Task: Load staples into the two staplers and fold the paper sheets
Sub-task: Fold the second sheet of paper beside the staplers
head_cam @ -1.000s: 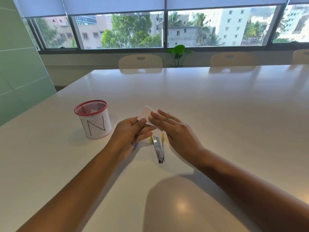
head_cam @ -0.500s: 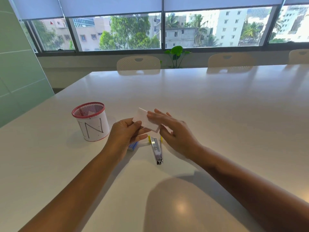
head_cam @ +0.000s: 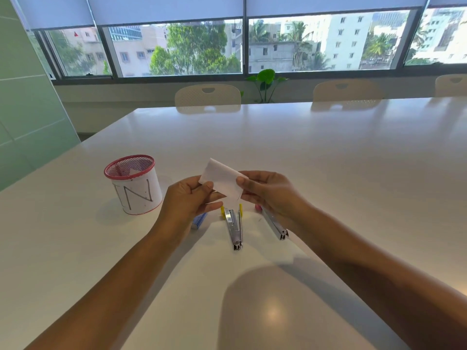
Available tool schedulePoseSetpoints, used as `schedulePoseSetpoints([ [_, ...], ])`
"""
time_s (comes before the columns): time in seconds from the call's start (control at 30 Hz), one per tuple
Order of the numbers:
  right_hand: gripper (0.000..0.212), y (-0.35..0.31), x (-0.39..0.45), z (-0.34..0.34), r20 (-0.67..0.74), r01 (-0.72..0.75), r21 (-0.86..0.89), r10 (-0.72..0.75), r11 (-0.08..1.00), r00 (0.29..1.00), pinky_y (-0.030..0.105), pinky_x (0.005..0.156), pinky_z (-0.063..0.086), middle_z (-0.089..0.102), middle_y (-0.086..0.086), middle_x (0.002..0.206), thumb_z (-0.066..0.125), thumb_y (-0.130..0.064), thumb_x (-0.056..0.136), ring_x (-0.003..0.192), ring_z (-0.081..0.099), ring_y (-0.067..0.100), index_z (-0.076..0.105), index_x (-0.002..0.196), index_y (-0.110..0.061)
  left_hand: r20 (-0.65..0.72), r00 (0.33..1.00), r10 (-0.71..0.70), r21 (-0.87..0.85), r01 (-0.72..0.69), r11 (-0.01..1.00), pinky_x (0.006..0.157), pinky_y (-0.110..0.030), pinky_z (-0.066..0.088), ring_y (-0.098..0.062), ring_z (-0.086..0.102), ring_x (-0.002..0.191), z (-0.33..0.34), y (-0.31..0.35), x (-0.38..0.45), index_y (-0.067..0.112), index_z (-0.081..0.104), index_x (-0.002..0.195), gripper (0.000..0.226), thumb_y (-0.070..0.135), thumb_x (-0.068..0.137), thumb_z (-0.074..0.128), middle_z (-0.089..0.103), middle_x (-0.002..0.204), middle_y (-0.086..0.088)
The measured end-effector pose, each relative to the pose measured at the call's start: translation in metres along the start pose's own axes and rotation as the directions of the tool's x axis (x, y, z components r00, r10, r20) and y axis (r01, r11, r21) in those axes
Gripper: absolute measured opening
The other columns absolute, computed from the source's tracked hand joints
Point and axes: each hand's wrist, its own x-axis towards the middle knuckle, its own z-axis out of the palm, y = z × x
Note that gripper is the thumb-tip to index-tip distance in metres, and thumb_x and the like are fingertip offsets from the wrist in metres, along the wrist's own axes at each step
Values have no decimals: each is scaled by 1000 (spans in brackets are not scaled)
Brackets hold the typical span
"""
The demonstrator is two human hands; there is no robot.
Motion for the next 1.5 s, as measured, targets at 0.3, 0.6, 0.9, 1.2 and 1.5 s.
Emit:
schedulePoseSetpoints([
  [0.3,9,-1,7,-6,-18,47,-103,-49,994,999,20,63,55,70,6,77,68,-16,80,65,67,14,69,87,-12,73,997,-33,-15,34,999,54,-15,55,-5,70,66,0,-3,2,16,60,96,13,8,89,51,73,68,9],
  [0.6,10,-13,-16,8,266,510,-751,-514,420,816,15,65,48,54,-18,67,66,-13,80,62,56,1,74,86,-16,241,855,459,709,-478,518,68,-25,55,-6,66,71,-15,-6,1,24,70,92,35,53,76,59,70,82,11],
  [0.9,12,-18,-23,11,424,651,-714,-579,260,696,36,66,55,65,-3,78,64,-12,83,68,62,14,73,91,-15,472,693,544,790,-607,88,35,-26,43,-25,56,38,-14,4,-2,13,69,72,49,48,83,38,65,51,-6],
  [1.2,13,-13,-12,4,377,654,-608,-561,451,737,28,65,53,63,-10,71,71,-11,78,66,61,12,75,89,-15,558,706,436,762,-644,67,37,-12,27,-23,55,37,-16,11,-2,17,70,76,44,43,83,35,64,51,-4],
  [1.5,12,-4,-1,1,313,586,-553,-505,592,805,7,60,42,63,-19,66,74,-14,75,61,60,-2,75,87,-16,482,770,418,811,-572,120,55,-33,51,-30,65,62,-19,9,1,24,67,83,52,53,81,24,71,71,-6],
])
